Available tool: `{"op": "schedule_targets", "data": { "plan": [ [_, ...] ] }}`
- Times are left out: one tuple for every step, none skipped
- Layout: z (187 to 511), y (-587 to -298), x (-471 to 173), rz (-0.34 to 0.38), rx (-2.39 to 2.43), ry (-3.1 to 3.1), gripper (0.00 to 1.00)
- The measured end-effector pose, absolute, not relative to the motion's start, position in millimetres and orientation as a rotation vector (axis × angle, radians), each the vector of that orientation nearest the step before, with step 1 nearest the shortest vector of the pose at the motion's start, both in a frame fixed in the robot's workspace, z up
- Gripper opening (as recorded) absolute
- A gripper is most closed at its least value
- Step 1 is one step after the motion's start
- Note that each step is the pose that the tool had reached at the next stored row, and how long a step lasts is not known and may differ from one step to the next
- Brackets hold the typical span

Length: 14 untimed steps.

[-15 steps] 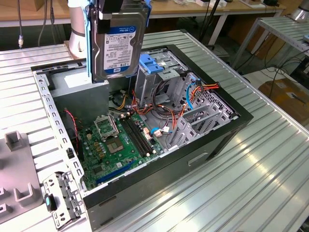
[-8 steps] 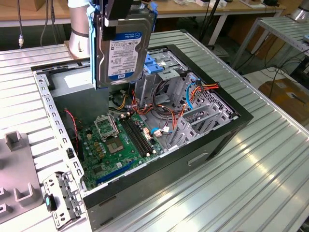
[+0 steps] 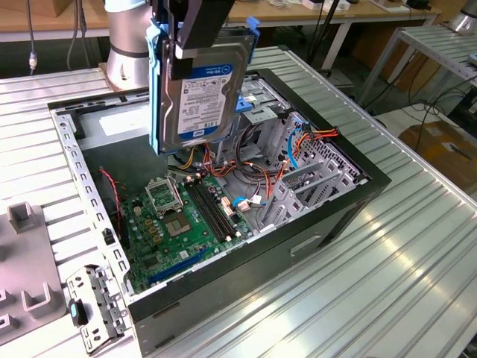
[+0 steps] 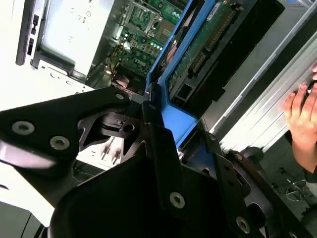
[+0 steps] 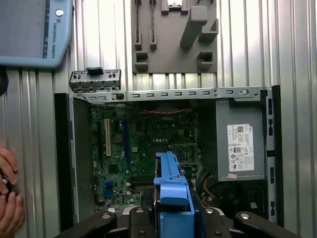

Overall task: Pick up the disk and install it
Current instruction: 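Insert the disk into the insertion slot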

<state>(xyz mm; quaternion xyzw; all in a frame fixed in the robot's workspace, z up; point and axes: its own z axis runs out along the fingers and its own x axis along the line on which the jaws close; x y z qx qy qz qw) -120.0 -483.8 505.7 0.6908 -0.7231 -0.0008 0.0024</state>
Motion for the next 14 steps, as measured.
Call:
{"op": "schedule_targets", "data": {
  "plan": [
    [506,-486,-117,-0.002,2.167,-2.268,0.37],
    [505,-487,-114,-0.002,2.167,-2.268,0.37],
    [505,-488,-111,-0.002,2.167,-2.268,0.37],
    [505,-489,-106,-0.002,2.167,-2.268,0.37],
    [505,-489,-104,-0.002,2.167,-2.268,0.37],
    [505,-490,-99,-0.002,2.167,-2.268,0.37],
    [505,-490,-96,-0.002,2.167,-2.268,0.37],
    [505,-490,-94,-0.002,2.167,-2.268,0.37],
    [505,-491,-92,-0.002,2.167,-2.268,0.37],
    [505,-491,-91,-0.002,2.167,-2.268,0.37],
    [505,-491,-91,-0.002,2.167,-2.268,0.37],
    [505,-490,-91,-0.002,2.167,-2.268,0.37],
    [505,-490,-91,-0.002,2.167,-2.268,0.37],
    [505,-491,-91,-0.002,2.167,-2.268,0.37]
  ]
}}
